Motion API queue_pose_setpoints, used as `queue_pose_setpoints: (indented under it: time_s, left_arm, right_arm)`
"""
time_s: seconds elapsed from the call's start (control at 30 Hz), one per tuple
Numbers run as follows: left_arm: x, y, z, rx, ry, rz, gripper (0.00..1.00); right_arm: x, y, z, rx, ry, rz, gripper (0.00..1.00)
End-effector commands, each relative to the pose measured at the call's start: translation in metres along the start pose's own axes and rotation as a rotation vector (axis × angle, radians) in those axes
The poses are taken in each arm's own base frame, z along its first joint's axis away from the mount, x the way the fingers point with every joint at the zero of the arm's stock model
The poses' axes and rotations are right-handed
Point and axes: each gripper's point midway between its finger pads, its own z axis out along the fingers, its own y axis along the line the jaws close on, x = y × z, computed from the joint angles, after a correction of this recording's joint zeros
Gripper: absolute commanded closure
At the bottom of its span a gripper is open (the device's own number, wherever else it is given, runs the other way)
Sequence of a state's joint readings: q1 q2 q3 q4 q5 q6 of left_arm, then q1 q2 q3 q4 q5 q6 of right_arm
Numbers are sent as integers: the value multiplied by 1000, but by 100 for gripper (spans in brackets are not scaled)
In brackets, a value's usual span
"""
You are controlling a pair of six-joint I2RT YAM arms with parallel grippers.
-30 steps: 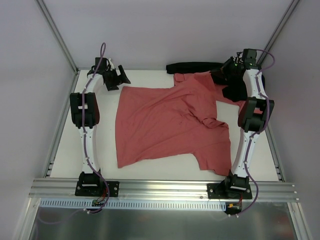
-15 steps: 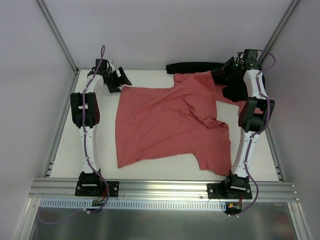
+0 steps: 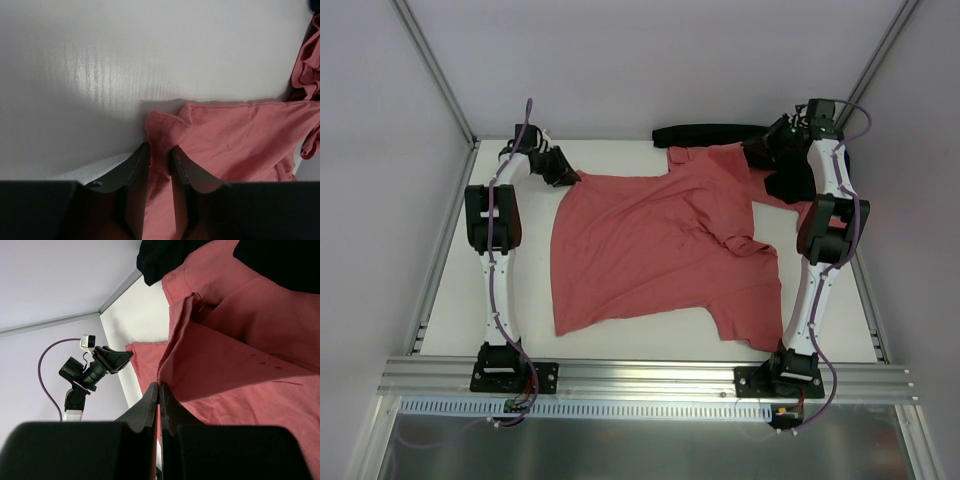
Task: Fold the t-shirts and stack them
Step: Flatten out the tshirt
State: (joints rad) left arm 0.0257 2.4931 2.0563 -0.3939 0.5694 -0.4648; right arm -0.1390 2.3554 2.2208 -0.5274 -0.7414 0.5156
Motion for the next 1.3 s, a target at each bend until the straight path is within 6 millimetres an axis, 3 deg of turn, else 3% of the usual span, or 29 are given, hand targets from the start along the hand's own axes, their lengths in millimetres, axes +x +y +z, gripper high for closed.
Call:
queue_pose_setpoints:
  time_s: [0.0,0.07,0.13,0.2,0.5,0.6,0.8,0.97,1.27]
  left_arm:
    - [-3,-7,1,15,-9,11,78]
    - [-6,-5,2,5,-19,11,83]
    - [-5,-2,1,-16,-22,11,96]
    - [-7,5,-4,-55,-35,19,100]
    - [-31,15,-48,-134,-155,73,100]
    - [-44,6,-59,-132,-199,109,100]
    - [-68,-20,-76,-92,-263,154,100]
    - [-66,-31,-80,-56,-252,154,100]
    - [-35,-32,-84,-48,-189,171,100]
  right_arm:
    - [-3,41,-32,-63,-46,-66,100]
    - [-3,40,-32,-62,-47,-66,100]
    - [-3,41,-33,-61,-47,-65,100]
    - [-2,41,-33,-61,-46,-66,100]
    - [-5,39,-29,-67,-54,-74,100]
    - [-12,47,-29,-102,-71,-110,100]
    - [-29,45,-16,-139,-106,-178,100]
    - [-47,40,-1,-168,-153,-177,100]
    - [-87,61,10,-277,-293,-226,100]
